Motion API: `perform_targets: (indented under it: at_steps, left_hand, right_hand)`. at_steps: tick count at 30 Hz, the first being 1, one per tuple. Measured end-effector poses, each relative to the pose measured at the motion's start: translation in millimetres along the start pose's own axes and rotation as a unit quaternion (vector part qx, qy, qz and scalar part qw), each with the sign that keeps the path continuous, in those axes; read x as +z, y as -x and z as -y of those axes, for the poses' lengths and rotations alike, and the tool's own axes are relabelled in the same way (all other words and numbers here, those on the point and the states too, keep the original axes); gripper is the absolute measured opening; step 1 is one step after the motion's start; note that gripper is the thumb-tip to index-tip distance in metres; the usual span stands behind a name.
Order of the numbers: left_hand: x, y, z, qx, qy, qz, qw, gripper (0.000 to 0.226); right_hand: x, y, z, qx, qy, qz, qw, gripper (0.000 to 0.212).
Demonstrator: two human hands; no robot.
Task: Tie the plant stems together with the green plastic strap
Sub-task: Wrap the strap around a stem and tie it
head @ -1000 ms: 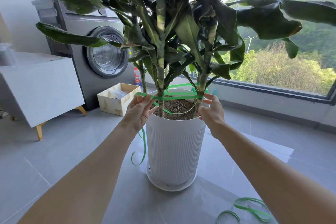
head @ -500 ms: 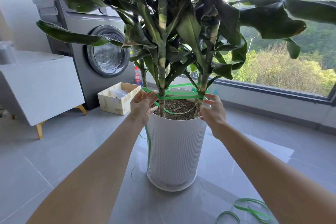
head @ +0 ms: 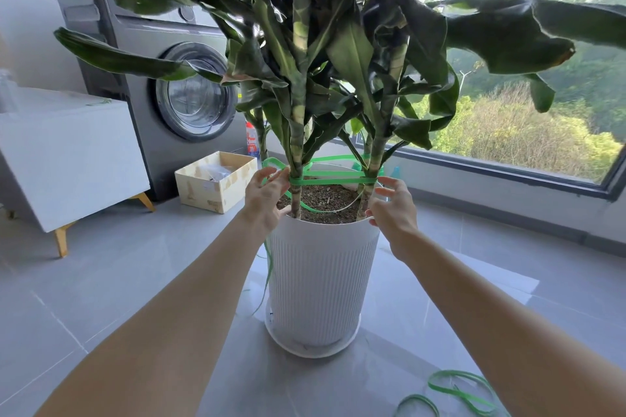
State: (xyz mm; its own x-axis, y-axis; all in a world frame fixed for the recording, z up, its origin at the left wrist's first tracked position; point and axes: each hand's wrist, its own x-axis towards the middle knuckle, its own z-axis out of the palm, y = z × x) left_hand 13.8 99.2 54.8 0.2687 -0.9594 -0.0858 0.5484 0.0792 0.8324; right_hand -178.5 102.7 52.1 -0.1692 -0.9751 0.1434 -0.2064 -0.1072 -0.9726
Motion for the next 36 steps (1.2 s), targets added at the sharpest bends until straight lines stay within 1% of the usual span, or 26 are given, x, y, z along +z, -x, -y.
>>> perform_targets:
  at_steps: [3, 4, 6, 7, 10, 16, 25, 30, 32, 36]
  left_hand:
    - [0.0, 0.0, 2.5, -0.029, -0.003, -0.027, 0.999, 0.033]
    - [1.0, 1.9, 2.3, -0.036, -0.008, -0.031, 0.999, 0.031]
    - [1.6, 4.9, 1.3, -0.043, -0.029, -0.042, 0.998, 0.016]
    - [1.6, 5.4, 0.6, -0.040, -0.038, -0.052, 0.997, 0.010]
    - [2.5, 5.8, -1.0, -0.013, -0.087, -0.071, 0.994, 0.009]
    - [4.4, 4.6, -2.1, 0.013, -0.131, -0.056, 0.990, 0.005]
    - [3.2, 4.4, -1.7, 0.015, -0.165, 0.002, 0.986, 0.017]
    - [5.9, 5.4, -1.9, 0.010, -0.188, 0.013, 0.982, 0.022]
    - [6.4, 3.7, -1.5, 0.007, -0.200, 0.019, 0.980, 0.024]
    - [6.7, 2.2, -3.2, 0.021, -0.249, 0.024, 0.968, 0.032]
  right_hand:
    - [0.5, -1.1, -0.8, 0.002, -0.003, 0.000, 1.000, 0.043]
    - [0.7, -1.3, -0.8, 0.003, -0.004, -0.001, 1.000, 0.043]
    - [2.0, -1.6, -0.5, 0.005, -0.001, -0.004, 1.000, 0.044]
    - [2.7, -1.8, -0.4, 0.006, 0.001, -0.005, 1.000, 0.044]
    - [4.8, -1.3, -0.1, 0.008, 0.004, -0.009, 1.000, 0.041]
    - [6.0, -1.9, -1.0, 0.005, 0.012, -0.010, 1.000, 0.043]
    - [4.8, -2.5, -2.3, 0.003, 0.004, -0.007, 1.000, 0.045]
    - [5.7, -1.9, -2.5, 0.000, 0.017, -0.012, 1.000, 0.044]
    - [6.0, -1.8, -3.5, -0.007, 0.034, -0.021, 0.999, 0.041]
    - [10.0, -2.9, -0.7, -0.055, 0.082, -0.068, 0.993, 0.027]
